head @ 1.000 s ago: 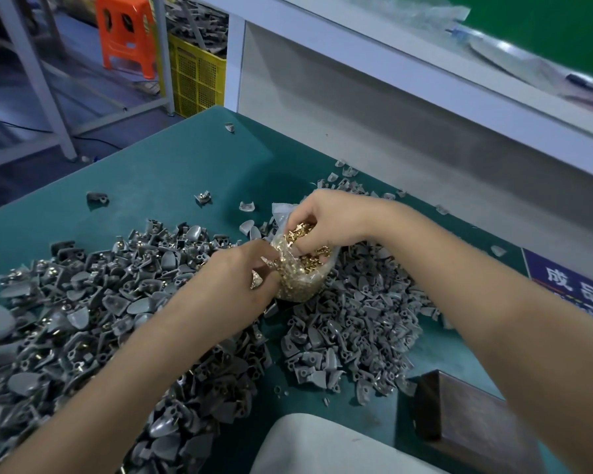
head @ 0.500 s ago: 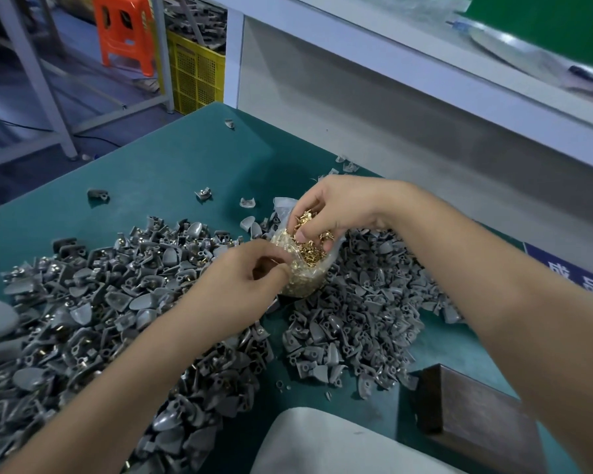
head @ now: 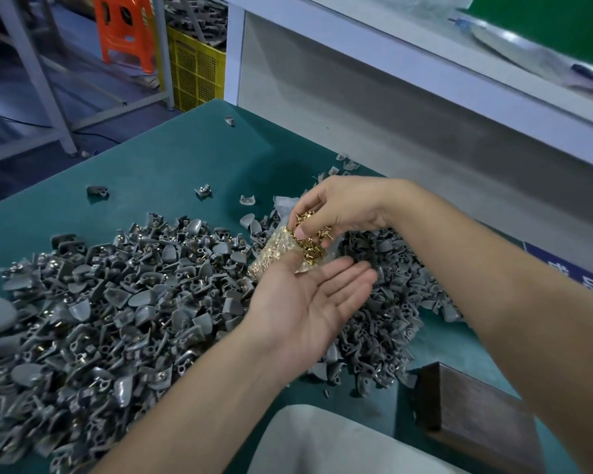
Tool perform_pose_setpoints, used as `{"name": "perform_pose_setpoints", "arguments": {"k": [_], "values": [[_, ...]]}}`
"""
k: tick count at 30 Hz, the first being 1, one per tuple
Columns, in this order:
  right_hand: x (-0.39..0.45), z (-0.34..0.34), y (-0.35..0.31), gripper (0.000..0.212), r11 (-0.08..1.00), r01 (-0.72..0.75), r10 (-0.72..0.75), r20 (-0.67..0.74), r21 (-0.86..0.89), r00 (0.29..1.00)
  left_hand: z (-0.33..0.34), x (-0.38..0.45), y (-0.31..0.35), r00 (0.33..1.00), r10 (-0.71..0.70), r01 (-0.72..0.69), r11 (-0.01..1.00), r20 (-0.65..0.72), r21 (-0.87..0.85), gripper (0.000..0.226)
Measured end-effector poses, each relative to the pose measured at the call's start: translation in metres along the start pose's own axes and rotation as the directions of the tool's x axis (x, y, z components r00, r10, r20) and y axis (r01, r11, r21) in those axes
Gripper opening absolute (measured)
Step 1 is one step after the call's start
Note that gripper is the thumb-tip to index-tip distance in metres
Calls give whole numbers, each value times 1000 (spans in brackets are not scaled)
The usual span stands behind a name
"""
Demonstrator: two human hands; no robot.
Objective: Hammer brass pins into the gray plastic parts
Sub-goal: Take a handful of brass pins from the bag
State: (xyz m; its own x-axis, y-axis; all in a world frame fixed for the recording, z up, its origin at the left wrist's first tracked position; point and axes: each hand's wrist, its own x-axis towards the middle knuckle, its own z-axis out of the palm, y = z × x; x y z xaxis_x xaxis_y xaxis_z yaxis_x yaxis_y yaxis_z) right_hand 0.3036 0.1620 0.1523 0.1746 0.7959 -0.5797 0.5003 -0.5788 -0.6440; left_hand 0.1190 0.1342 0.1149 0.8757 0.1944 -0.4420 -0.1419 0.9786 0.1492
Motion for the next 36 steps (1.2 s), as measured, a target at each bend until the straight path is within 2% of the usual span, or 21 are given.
{"name": "perform_pose_setpoints", "arguments": {"k": [15, 24, 29, 36], "values": [[-9, -9, 0, 16, 994, 63, -67, 48, 86, 997, 9, 16, 2, 998, 29, -35, 993, -57, -112, 76], [-40, -7, -8, 15, 987, 107, -120, 105, 122, 987, 23, 39, 4, 985, 138, -164, 943, -107, -290, 57], [-66, 3, -5, 13, 989, 97, -105, 65, 115, 992, 34, 36, -9, 982, 135, -158, 971, -132, -181, 44], [-125, 41, 14, 14, 999, 54, -54, -51, -10, 997, 23, 8, -49, 994, 79, -88, 988, -74, -128, 46]]}}
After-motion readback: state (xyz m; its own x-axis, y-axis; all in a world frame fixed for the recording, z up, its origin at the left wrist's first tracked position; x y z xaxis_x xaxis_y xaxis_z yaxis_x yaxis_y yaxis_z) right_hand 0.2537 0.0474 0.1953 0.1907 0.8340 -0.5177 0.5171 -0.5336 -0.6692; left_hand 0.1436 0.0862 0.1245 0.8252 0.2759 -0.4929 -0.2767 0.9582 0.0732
